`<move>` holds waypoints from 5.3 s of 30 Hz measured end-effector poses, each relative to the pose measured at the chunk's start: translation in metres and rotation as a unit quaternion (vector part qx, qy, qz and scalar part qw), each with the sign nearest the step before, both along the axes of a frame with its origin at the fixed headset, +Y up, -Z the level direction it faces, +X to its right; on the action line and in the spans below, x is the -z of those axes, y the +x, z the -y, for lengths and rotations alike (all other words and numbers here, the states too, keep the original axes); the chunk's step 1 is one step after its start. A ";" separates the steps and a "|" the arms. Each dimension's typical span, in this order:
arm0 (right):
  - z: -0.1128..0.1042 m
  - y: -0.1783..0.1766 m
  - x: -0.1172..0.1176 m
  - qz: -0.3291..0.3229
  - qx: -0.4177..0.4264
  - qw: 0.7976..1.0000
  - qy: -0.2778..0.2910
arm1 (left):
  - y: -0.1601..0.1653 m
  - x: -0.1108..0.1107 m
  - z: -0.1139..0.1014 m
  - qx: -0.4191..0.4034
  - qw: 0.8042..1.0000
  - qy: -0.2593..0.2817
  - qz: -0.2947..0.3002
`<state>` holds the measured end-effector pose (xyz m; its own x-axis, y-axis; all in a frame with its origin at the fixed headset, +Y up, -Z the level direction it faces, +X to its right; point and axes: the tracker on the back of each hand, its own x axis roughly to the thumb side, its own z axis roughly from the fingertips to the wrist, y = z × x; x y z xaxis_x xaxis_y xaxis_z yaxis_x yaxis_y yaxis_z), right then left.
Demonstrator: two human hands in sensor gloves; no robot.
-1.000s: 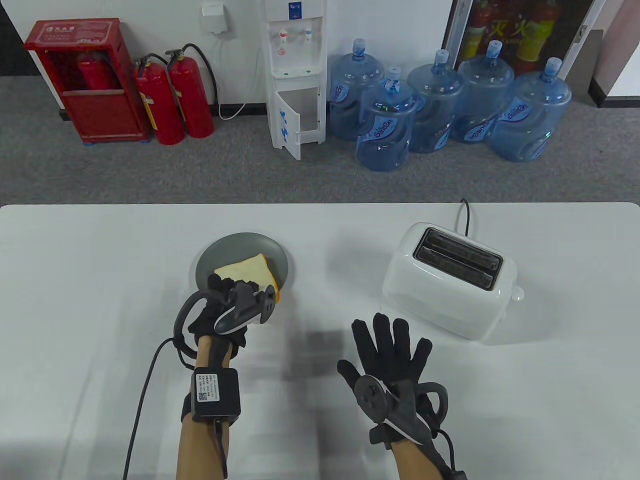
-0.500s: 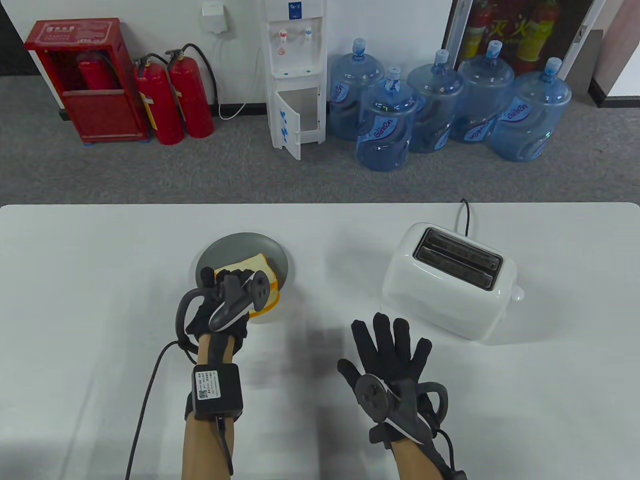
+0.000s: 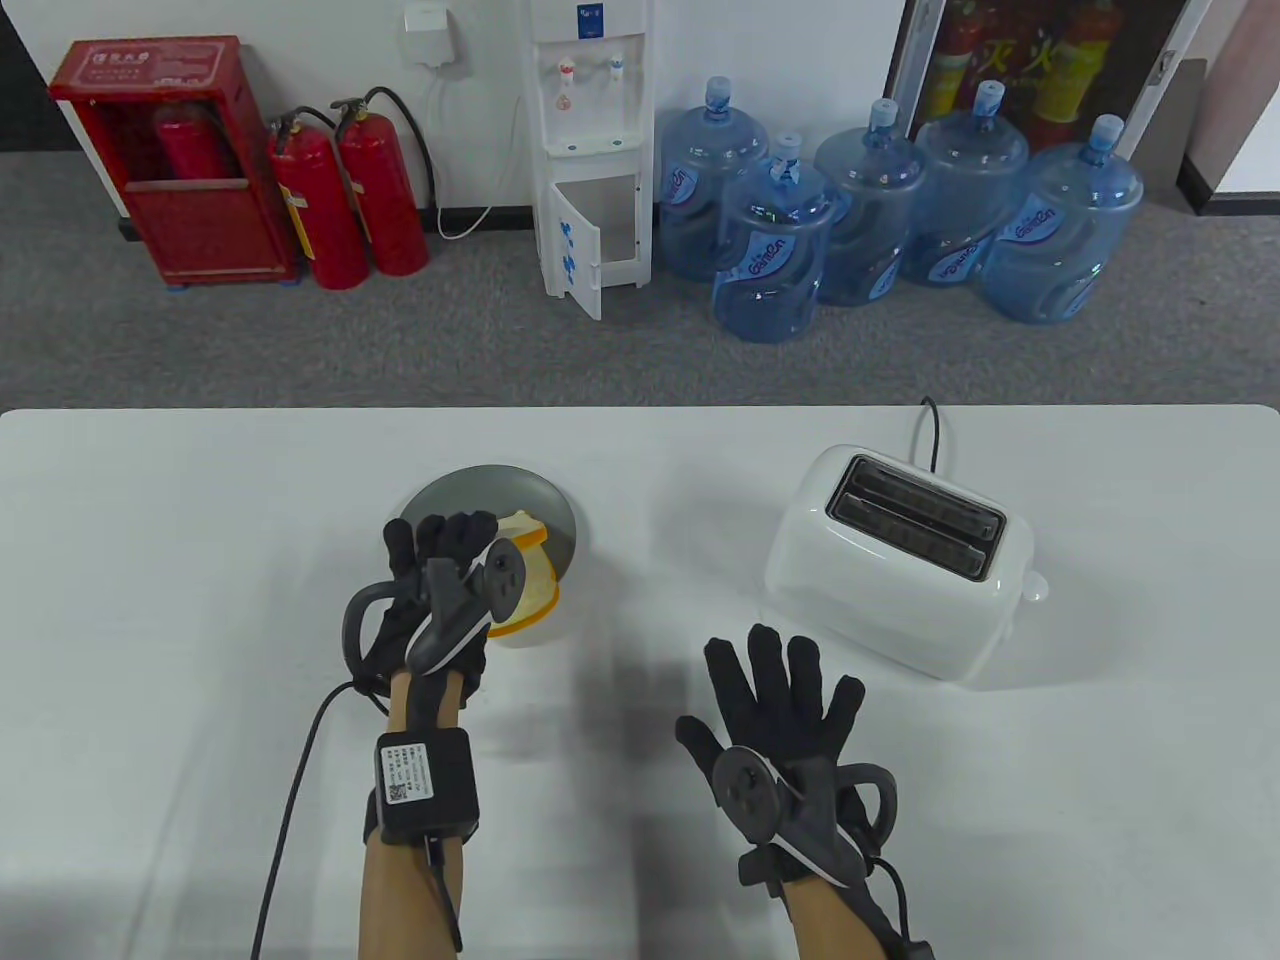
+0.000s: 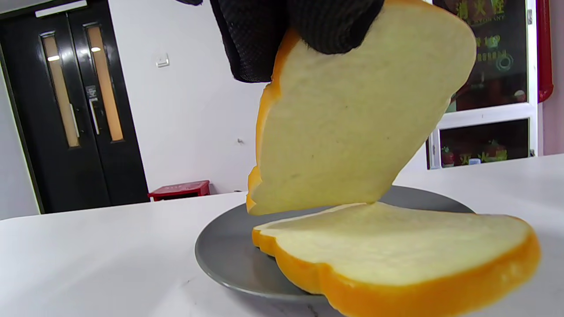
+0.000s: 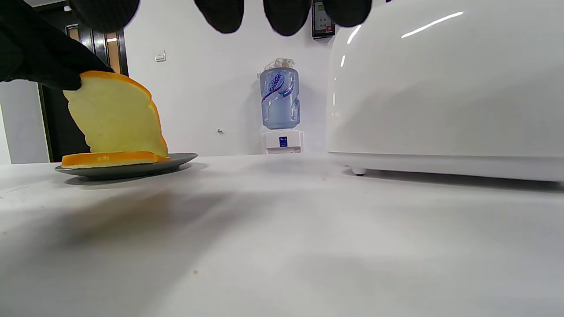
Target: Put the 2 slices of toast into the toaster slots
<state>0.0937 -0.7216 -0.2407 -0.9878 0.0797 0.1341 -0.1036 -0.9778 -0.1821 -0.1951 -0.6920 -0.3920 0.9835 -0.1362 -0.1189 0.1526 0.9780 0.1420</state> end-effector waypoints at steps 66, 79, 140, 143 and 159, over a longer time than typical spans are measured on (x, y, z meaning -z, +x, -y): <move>-0.015 -0.008 -0.015 -0.058 0.059 0.994 0.069 | -0.015 -0.160 -0.023 -0.200 0.956 0.082 0.196; -0.034 -0.043 -0.044 -0.225 0.075 0.955 0.179 | 0.009 -0.169 -0.024 -0.207 0.943 0.063 0.254; -0.044 -0.052 -0.057 -0.225 0.099 0.941 0.233 | -0.018 -0.166 -0.012 -0.154 0.951 0.146 0.223; -0.044 -0.052 -0.057 -0.224 0.097 0.942 0.232 | -0.024 -0.163 -0.009 -0.143 0.959 0.141 0.201; -0.044 -0.049 -0.056 -0.217 0.102 0.941 0.240 | -0.049 -0.147 0.010 -0.116 0.987 0.071 0.089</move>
<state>0.0448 -0.6772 -0.1842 -0.8026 0.0890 0.5899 -0.4468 -0.7449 -0.4955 -0.2445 -0.7016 -0.2450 0.9932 0.1014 0.0576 -0.1137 0.9519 0.2847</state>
